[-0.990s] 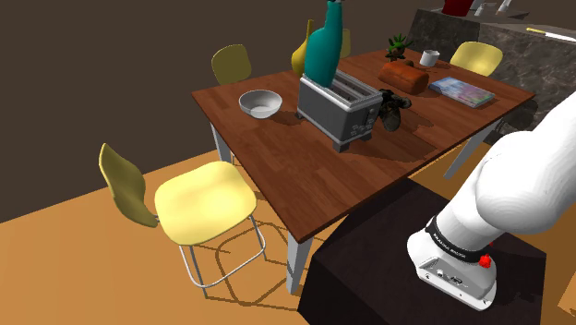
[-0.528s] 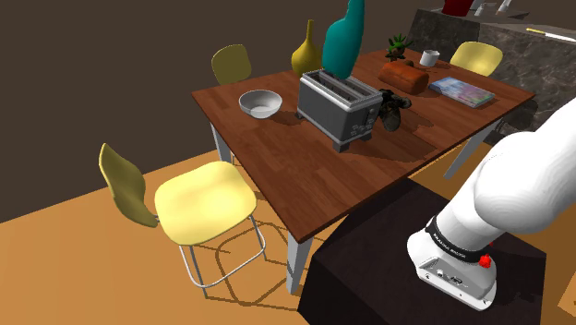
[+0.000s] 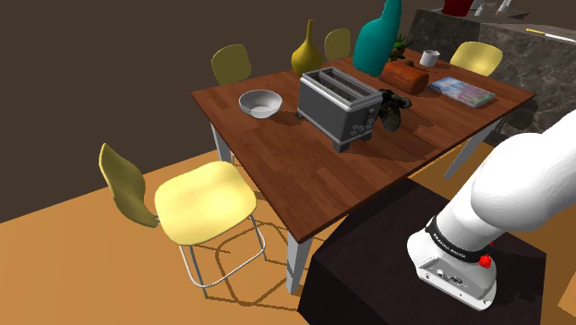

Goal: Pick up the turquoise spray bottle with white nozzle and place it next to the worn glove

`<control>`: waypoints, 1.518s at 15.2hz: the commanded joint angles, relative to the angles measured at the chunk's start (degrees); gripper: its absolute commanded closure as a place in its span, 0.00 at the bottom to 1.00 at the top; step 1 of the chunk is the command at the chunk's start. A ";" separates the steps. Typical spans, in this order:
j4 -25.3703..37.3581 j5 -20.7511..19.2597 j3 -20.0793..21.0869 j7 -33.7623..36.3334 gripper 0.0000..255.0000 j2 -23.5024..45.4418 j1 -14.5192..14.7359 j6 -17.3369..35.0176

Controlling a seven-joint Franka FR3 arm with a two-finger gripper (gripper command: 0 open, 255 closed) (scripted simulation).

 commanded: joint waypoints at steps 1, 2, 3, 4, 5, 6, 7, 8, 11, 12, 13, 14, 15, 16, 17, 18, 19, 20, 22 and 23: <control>-1.09 -0.92 -2.27 -3.55 1.00 -1.00 -1.12 0.26; -1.28 -1.32 -3.22 -4.96 1.00 -1.34 -1.55 0.20; -1.39 -1.72 -4.18 -6.38 1.00 -1.61 -1.97 0.15; -1.45 -2.11 -5.16 -7.83 1.00 -1.82 -2.39 0.09; -1.43 -2.49 -6.15 -9.29 1.00 -1.97 -2.82 0.04; -1.34 -2.86 -7.16 -10.77 1.00 -2.05 -3.24 -0.01; -1.19 -3.21 -8.19 -12.26 1.00 -2.07 -3.65 -0.06; -0.98 -3.55 -9.24 -13.78 1.00 -2.02 -4.05 -0.10; 0.09 -4.42 -12.54 -18.44 1.00 -1.46 -5.22 -0.18; 0.58 -4.65 -13.70 -20.04 1.00 -1.12 -5.60 -0.20; 1.14 -4.83 -14.89 -21.66 1.00 -0.71 -5.97 -0.22; 1.77 -4.97 -16.10 -23.31 1.00 -0.22 -6.34 -0.23; 2.47 -5.05 -17.35 -25.00 1.00 0.36 -6.71 -0.23; 3.25 -5.07 -18.64 -26.72 1.00 1.02 -7.07 -0.23; 4.11 -5.02 -19.97 -28.47 1.00 1.78 -7.44 -0.24; 5.04 -4.90 -21.36 -30.27 1.00 2.63 -7.81 -0.24; 6.06 -4.68 -22.81 -32.10 1.00 3.59 -8.15 -0.25; 7.15 -4.35 -24.29 -34.00 1.00 4.66 -8.55 -0.26; 9.63 -3.31 -27.41 -37.99 1.00 7.21 -9.47 -0.32; 11.01 -2.54 -29.04 -40.09 1.00 8.71 -10.04 -0.38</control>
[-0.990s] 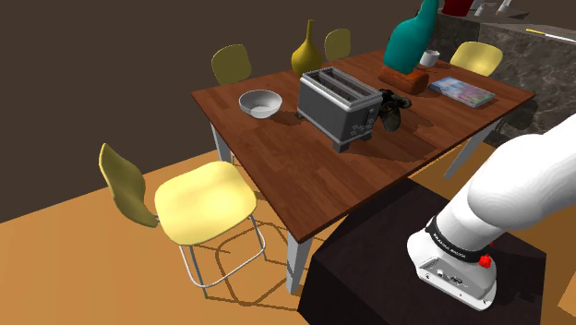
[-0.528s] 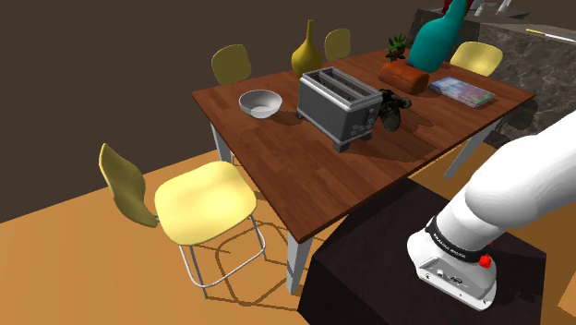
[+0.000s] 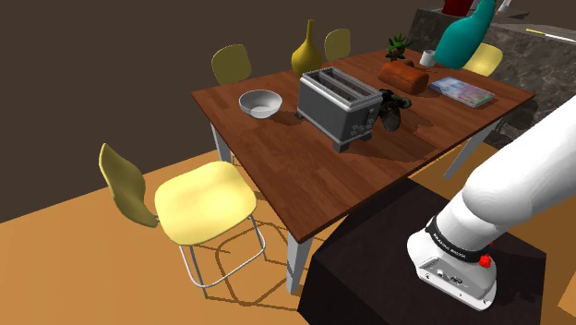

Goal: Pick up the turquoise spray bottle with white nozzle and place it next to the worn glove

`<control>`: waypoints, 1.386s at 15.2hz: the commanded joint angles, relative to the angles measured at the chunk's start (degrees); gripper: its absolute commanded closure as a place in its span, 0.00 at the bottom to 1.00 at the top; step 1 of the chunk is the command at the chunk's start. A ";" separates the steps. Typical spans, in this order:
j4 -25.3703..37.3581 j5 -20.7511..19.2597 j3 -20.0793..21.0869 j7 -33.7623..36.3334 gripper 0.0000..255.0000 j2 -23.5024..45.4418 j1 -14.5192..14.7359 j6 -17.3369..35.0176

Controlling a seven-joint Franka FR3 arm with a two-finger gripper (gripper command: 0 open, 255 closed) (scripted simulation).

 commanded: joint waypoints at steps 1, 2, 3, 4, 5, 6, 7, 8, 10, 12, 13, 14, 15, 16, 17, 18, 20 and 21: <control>2.80 1.56 -3.47 -4.59 1.00 3.04 -1.21 -0.11; 4.41 2.73 -5.21 -6.88 1.00 4.90 -1.97 -0.25; 6.16 4.13 -6.98 -9.26 1.00 6.95 -2.89 -0.46; 8.06 5.81 -8.73 -11.75 1.00 9.24 -4.06 -0.75; 10.12 7.78 -10.45 -14.32 1.00 11.74 -5.49 -1.15; 12.39 10.03 -12.06 -16.95 1.00 14.47 -7.29 -1.70; 14.89 12.52 -13.35 -19.58 1.00 17.37 -9.61 -2.41; 17.67 15.24 -14.48 -22.17 1.00 20.44 -12.28 -3.33; 18.10 16.33 -14.43 -23.58 1.00 21.76 -14.19 -2.90; 14.30 14.46 -14.20 -22.65 1.00 19.70 -12.37 -0.43; 12.54 13.63 -14.10 -22.21 1.00 18.76 -11.57 0.73; 10.85 12.84 -13.97 -21.76 1.00 17.86 -10.88 1.85; 9.24 12.09 -13.81 -21.33 1.00 17.00 -10.26 2.94; 7.68 11.40 -13.66 -20.91 1.00 16.18 -9.71 3.99; 6.19 10.75 -13.49 -20.51 1.00 15.40 -9.23 5.01; 4.74 10.13 -13.33 -20.12 1.00 14.67 -8.81 6.00; 1.98 9.02 -12.98 -19.39 1.00 13.31 -8.11 7.93; 0.67 8.52 -12.81 -19.05 1.00 12.68 -7.82 8.86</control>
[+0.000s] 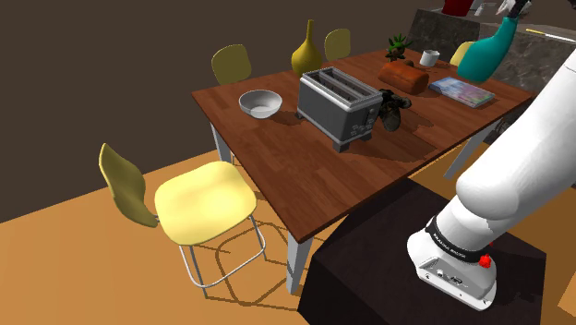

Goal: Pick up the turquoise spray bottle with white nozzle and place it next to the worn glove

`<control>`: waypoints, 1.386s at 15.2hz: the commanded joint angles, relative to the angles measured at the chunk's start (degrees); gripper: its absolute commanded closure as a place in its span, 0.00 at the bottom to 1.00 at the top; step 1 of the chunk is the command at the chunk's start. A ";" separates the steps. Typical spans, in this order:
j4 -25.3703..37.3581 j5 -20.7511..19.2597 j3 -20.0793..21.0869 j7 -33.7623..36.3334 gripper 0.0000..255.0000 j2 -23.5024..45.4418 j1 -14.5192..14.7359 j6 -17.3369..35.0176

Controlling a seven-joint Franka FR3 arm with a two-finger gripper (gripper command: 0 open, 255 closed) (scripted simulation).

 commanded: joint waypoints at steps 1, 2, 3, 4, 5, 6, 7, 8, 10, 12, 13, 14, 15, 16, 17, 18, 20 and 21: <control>-2.79 -1.11 0.38 0.81 1.00 -1.36 0.67 1.98; -4.03 -1.55 0.55 1.11 1.00 -1.92 0.88 2.88; -5.24 -1.96 0.70 1.41 1.00 -2.44 1.06 3.77; -6.42 -2.34 0.85 1.68 1.00 -2.93 1.22 4.64; -7.57 -2.70 0.99 1.94 1.00 -3.39 1.36 5.50; -8.69 -3.03 1.12 2.18 1.00 -3.82 1.48 6.35; -9.79 -3.34 1.24 2.41 1.00 -4.22 1.58 7.19; -10.86 -3.63 1.34 2.62 1.00 -4.60 1.67 8.03; -12.94 -4.14 1.53 3.00 1.00 -5.26 1.80 9.67; -14.92 -4.57 1.69 3.33 1.00 -5.83 1.88 11.29; -15.89 -4.76 1.76 3.47 1.00 -6.07 1.91 12.09; -16.83 -4.93 1.81 3.61 1.00 -6.29 1.93 12.89; -17.75 -5.08 1.86 3.72 1.00 -6.49 1.95 13.68; -18.66 -5.22 1.90 3.83 1.00 -6.67 1.96 14.47; -19.55 -5.34 1.93 3.92 1.00 -6.82 1.96 15.25; -20.42 -5.45 1.95 4.01 1.00 -6.95 1.96 16.04; -22.11 -5.62 1.97 4.14 1.00 -7.16 1.95 17.59; -22.93 -5.68 1.97 4.18 1.00 -7.22 1.94 18.37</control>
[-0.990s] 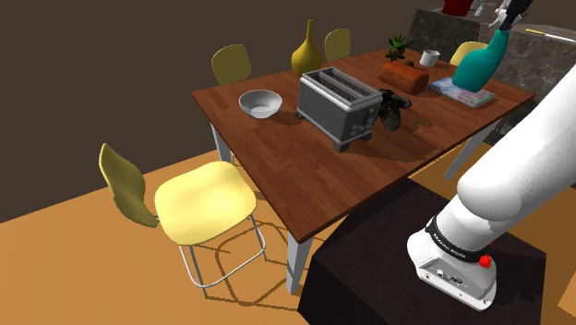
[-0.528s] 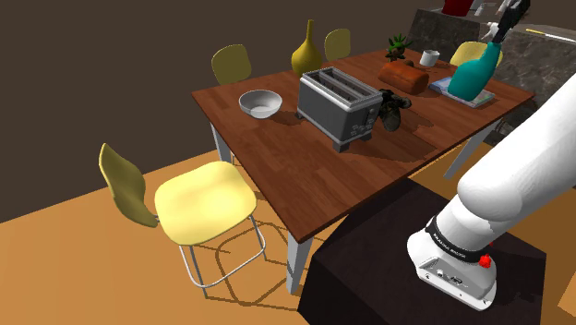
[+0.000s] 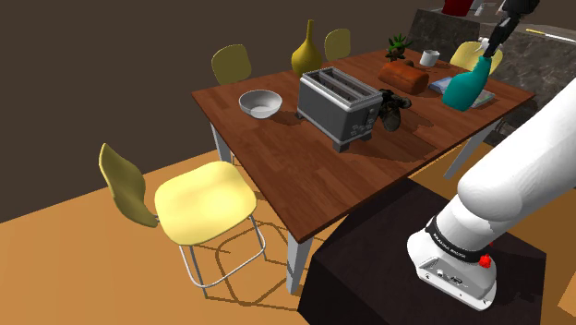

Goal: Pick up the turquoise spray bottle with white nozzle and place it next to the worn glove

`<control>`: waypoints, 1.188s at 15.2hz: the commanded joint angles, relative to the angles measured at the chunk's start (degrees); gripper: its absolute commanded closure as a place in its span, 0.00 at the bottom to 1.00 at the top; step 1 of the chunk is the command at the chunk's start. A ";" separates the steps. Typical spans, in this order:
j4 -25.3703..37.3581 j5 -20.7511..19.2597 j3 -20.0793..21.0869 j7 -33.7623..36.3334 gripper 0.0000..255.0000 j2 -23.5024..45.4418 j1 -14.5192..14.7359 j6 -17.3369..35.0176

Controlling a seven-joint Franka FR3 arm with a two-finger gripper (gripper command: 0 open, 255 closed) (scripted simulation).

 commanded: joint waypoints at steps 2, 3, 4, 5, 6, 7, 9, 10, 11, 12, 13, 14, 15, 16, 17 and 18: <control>-2.32 -0.07 -0.09 -0.02 1.00 -0.06 -0.08 2.32; -3.10 -0.09 -0.11 0.00 1.00 -0.07 -0.09 3.09; -3.86 -0.09 -0.14 0.00 1.00 -0.05 -0.11 3.86; -4.60 -0.08 -0.17 -0.01 1.00 -0.02 -0.13 4.62; -5.34 -0.05 -0.21 -0.03 1.00 0.03 -0.15 5.39; -6.06 -0.01 -0.25 -0.06 1.00 0.10 -0.17 6.16; -7.45 0.11 -0.35 -0.16 1.00 0.30 -0.21 7.69; -8.13 0.20 -0.40 -0.22 1.00 0.42 -0.23 8.45; -8.80 0.30 -0.46 -0.30 1.00 0.57 -0.25 9.21; -9.45 0.42 -0.52 -0.39 1.00 0.74 -0.28 9.98; -10.09 0.56 -0.59 -0.49 1.00 0.92 -0.30 10.74; -10.71 0.71 -0.66 -0.61 1.00 1.13 -0.32 11.50; -11.32 0.88 -0.73 -0.73 1.00 1.35 -0.35 12.26; -11.92 1.07 -0.80 -0.87 1.00 1.59 -0.37 13.02; -12.51 1.27 -0.87 -1.03 1.00 1.86 -0.40 13.78; -13.08 1.50 -0.94 -1.19 1.00 2.14 -0.42 14.53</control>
